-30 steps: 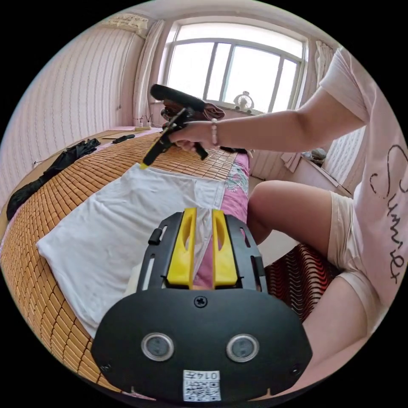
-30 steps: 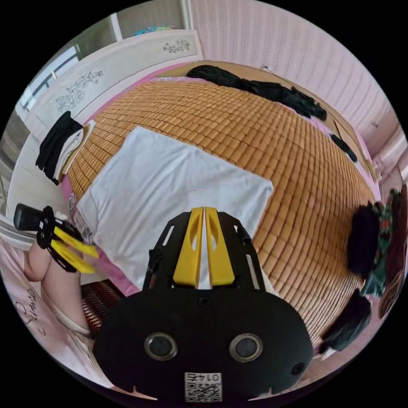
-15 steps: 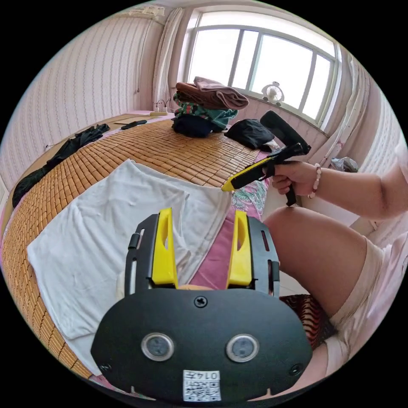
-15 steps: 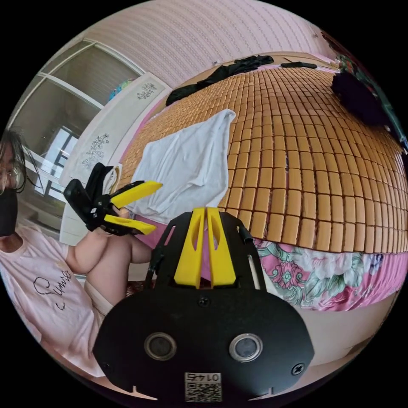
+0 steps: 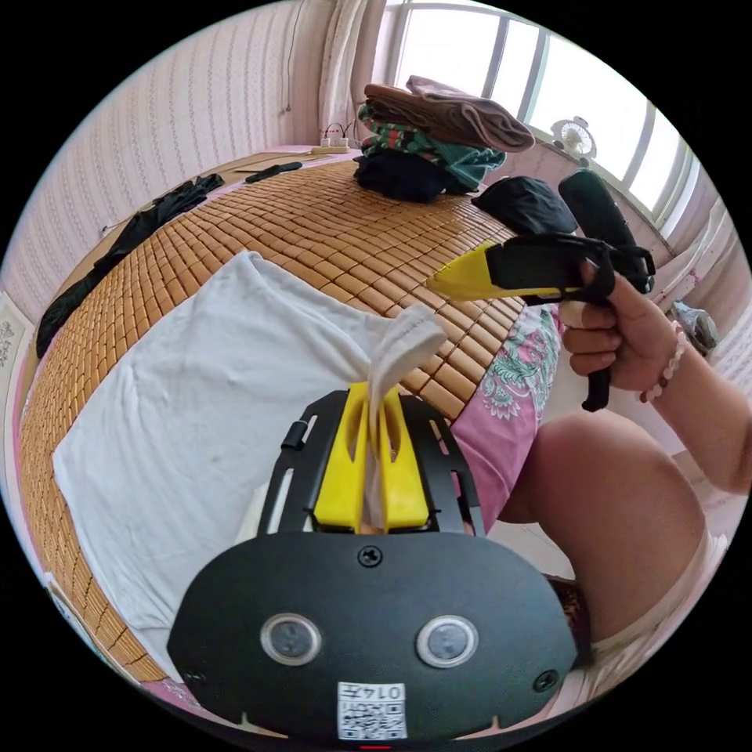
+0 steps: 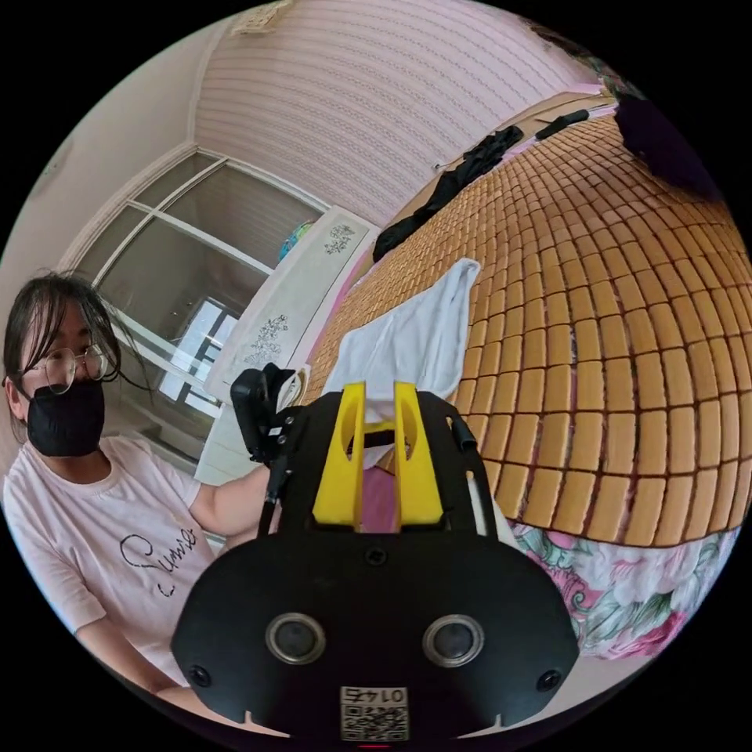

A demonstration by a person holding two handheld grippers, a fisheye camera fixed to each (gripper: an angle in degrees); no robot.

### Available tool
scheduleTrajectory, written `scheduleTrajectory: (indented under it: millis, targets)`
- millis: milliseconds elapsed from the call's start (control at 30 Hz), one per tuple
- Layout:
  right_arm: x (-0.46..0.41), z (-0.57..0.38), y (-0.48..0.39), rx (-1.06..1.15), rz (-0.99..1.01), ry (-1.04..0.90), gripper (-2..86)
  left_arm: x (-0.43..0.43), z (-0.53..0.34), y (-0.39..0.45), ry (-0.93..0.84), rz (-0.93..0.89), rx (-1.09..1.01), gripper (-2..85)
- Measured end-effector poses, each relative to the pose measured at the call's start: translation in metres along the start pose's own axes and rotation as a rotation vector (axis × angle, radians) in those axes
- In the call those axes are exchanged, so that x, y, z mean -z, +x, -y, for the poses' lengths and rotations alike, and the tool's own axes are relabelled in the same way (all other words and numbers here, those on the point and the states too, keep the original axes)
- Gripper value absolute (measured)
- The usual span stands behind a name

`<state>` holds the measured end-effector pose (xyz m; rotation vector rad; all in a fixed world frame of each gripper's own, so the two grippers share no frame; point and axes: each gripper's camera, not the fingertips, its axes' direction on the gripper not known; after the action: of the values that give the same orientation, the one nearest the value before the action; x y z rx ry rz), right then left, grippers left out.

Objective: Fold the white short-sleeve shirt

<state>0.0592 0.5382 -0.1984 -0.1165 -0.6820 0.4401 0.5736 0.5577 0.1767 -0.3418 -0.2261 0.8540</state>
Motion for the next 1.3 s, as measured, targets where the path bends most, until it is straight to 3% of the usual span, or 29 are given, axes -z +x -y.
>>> scheduleTrajectory:
  millis: [200, 467, 800, 1033, 1300]
  targets:
    - [0.023, -0.002, 0.027, -0.065, -0.151, 0.046, 11.4, 0.019, -0.005, 0.036, 0.035, -0.026, -0.145, -0.9]
    - [0.058, 0.005, 0.05, -0.15, -0.475, 0.145, 14.3, 0.044, -0.017, 0.103, 0.108, -0.215, -0.281, -1.0]
    - [0.077, 0.007, 0.046, -0.178, -0.338, 0.188, 2.5, 0.072, -0.038, 0.108, 0.194, -0.263, -0.276, -1.0]
    - [0.066, 0.063, -0.048, 0.077, -0.321, 0.175, 1.5, 0.14, -0.087, 0.036, 0.434, -0.277, 0.064, -1.0]
    - [-0.132, 0.163, -0.117, 0.181, -0.31, -0.168, 1.5, 0.179, -0.186, -0.084, 0.478, -0.103, 0.567, -1.0]
